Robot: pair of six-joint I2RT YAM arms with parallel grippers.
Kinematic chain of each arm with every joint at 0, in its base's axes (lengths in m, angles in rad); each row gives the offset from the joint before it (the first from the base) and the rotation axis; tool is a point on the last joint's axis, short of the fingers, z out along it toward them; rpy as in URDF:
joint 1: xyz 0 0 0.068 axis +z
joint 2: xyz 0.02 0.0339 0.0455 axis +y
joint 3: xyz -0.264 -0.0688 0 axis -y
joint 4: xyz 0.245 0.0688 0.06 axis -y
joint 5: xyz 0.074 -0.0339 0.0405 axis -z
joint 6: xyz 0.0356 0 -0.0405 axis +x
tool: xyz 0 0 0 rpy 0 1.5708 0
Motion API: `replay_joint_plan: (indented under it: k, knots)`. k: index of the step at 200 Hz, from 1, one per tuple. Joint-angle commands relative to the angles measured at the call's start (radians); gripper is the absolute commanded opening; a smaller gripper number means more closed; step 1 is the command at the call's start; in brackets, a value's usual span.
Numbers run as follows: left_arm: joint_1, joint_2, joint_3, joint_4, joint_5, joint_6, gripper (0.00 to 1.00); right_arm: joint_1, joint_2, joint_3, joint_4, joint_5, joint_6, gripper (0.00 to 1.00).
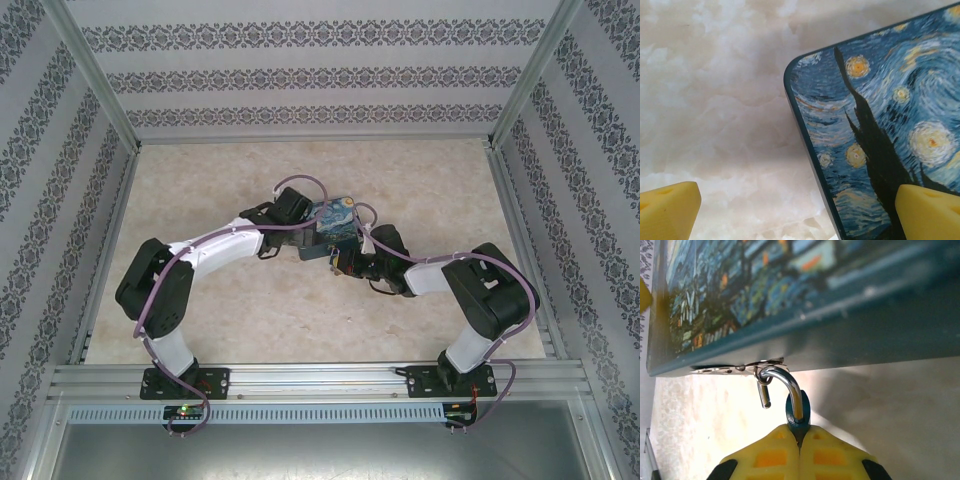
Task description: Unlock a padlock with a key
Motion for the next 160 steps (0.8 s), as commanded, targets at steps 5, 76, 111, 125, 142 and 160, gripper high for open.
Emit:
replay_joint_plan:
  k: [5, 76, 111, 125, 142, 160]
  knots:
    - [-0.024, 0.017, 0.0, -0.037, -0.071, 0.019, 1.0, -0.009, 0.011, -0.041, 0.028, 0.025, 0.119, 0.0]
    - [-0.05, 0.049, -0.013, -0.043, -0.106, 0.017, 1.0, -0.003, 0.04, -0.081, 0.152, 0.059, 0.342, 0.0]
    - [-0.06, 0.06, -0.019, -0.047, -0.113, 0.017, 1.0, -0.001, 0.071, -0.089, 0.212, 0.074, 0.446, 0.0]
    - [-0.061, 0.061, -0.025, -0.046, -0.113, 0.017, 1.0, -0.001, 0.078, -0.089, 0.213, 0.082, 0.465, 0.0]
    - [-0.061, 0.063, -0.031, -0.045, -0.116, 0.016, 1.0, 0.0, 0.081, -0.093, 0.213, 0.093, 0.482, 0.0]
    - [-0.062, 0.063, -0.033, -0.046, -0.115, 0.017, 1.0, -0.001, 0.077, -0.095, 0.213, 0.104, 0.488, 0.0]
